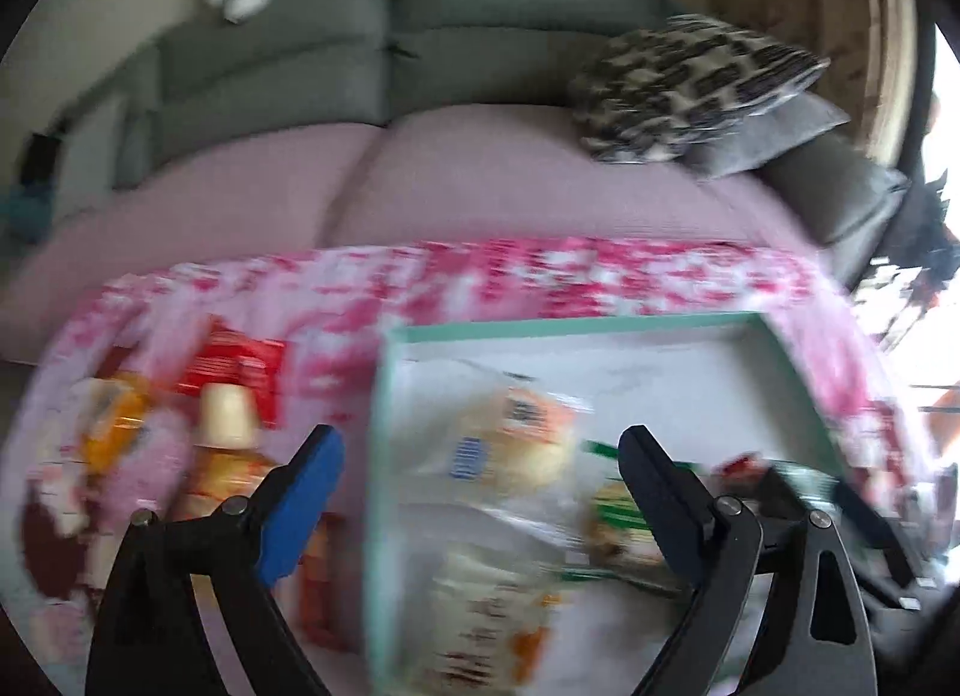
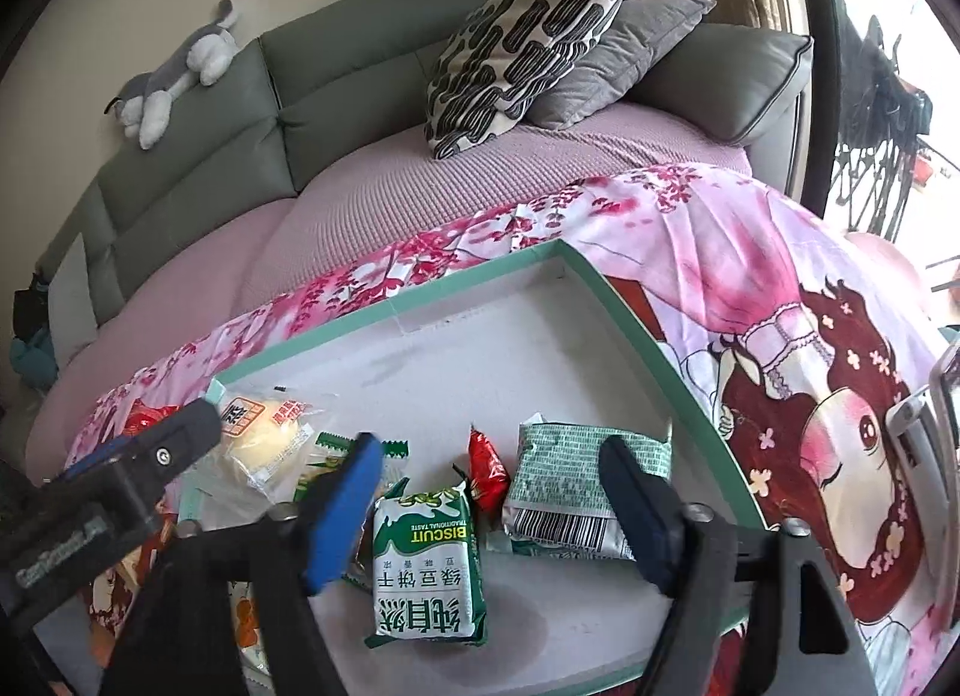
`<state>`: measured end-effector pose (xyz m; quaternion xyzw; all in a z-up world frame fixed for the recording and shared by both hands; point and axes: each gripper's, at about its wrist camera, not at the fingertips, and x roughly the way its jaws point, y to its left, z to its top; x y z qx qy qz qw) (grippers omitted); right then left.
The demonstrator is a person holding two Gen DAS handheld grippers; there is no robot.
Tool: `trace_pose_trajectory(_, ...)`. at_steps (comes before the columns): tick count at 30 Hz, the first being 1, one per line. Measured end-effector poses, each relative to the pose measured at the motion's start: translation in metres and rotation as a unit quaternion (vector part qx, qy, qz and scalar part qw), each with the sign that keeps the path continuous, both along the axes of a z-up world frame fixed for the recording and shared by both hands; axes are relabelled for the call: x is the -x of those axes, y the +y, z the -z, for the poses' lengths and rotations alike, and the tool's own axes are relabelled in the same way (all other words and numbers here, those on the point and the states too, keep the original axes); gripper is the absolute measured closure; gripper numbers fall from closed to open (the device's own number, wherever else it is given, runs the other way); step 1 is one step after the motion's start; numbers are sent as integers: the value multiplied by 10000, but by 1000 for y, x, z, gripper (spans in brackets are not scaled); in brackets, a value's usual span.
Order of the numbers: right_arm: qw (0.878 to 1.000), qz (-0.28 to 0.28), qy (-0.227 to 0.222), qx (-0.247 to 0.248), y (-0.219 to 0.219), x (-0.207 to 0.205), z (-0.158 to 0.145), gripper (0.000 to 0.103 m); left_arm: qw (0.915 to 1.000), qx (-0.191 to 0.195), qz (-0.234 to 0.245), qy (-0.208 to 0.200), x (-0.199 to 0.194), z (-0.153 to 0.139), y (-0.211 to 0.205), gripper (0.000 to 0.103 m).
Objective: Organize snacks
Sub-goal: 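Lower both packs into the tray and open both tools, then move both open tools back over the snack pile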
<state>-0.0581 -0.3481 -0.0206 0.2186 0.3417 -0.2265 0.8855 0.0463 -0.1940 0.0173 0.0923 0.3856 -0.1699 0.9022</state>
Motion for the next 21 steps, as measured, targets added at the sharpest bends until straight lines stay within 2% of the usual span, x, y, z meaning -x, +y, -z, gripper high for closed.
trace_pose_trajectory(2,9999,9,79,108,1,-2,0,10,9988,-316,-298,-226,-3,3,4,6)
trace_pose_trajectory(4,9996,3,148,234,3,-3,1,0,9976,-425,-450,-317,-7,5,9,5)
trace_pose_trajectory(9,9991,38,208,369,5,-4,2,0,9977,-270,-557,-294,-13,5,20,2)
trace_pose_trajectory(15,9991,71,278,302,4,-4,3,0,9970,-535,-508,-221,-12,8,13,2)
trace_pose_trajectory(21,9992,119,357,141,3,-6,6,0,9961,-556,-662,-169,-9,8,12,2)
